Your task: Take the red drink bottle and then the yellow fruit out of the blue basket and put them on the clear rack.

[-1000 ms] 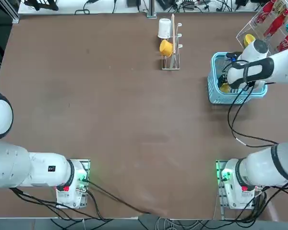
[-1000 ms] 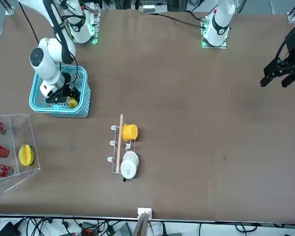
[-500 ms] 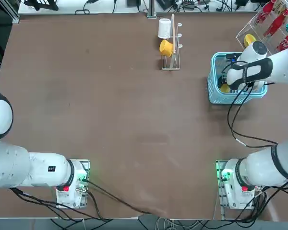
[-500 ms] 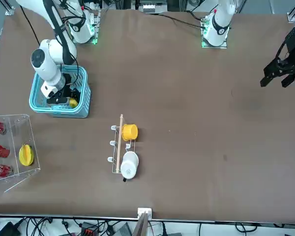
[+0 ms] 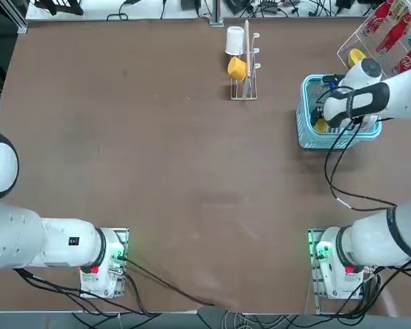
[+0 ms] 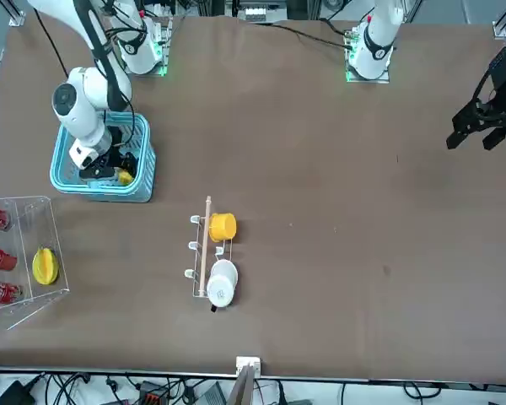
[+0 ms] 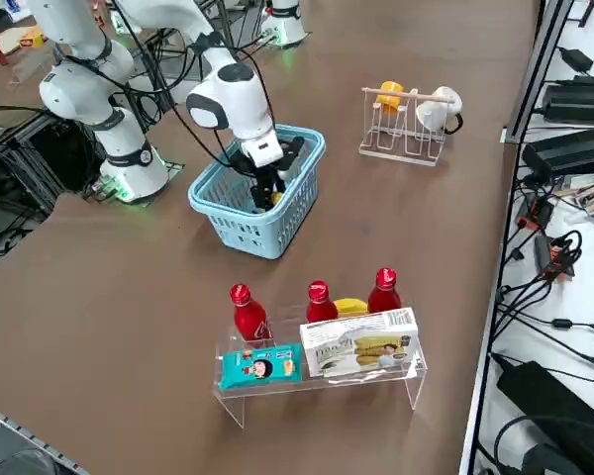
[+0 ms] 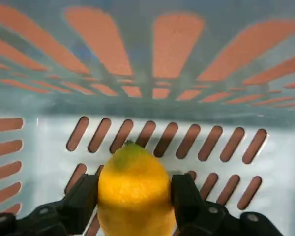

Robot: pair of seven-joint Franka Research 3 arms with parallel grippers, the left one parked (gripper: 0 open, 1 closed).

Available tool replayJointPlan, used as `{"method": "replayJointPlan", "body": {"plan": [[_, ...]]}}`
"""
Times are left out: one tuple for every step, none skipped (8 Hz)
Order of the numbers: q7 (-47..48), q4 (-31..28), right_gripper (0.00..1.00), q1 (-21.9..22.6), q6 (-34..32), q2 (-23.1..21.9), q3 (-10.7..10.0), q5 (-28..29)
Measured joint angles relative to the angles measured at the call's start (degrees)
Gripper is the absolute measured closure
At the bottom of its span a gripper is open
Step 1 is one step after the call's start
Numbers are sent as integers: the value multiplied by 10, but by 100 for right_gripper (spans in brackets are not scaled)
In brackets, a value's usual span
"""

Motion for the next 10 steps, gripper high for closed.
{"method": "replayJointPlan", "body": {"plan": [[0, 7, 16, 0, -31, -15, 0, 0], [0, 22, 16, 0, -84, -40, 0, 0], [1, 38, 16, 0, -142, -71, 0, 0], [2, 52, 16, 0, -190, -100, -1, 0], [2, 70, 16, -1, -240, -123, -3, 0], [2, 98, 16, -2, -298, -137, -6, 0], [3, 138, 16, -6, -358, -142, -7, -5], [3, 189, 16, -13, -420, -141, -8, -18], [3, 244, 16, -22, -478, -137, -9, -38], [2, 292, 16, -28, -515, -126, -10, -60]]}}
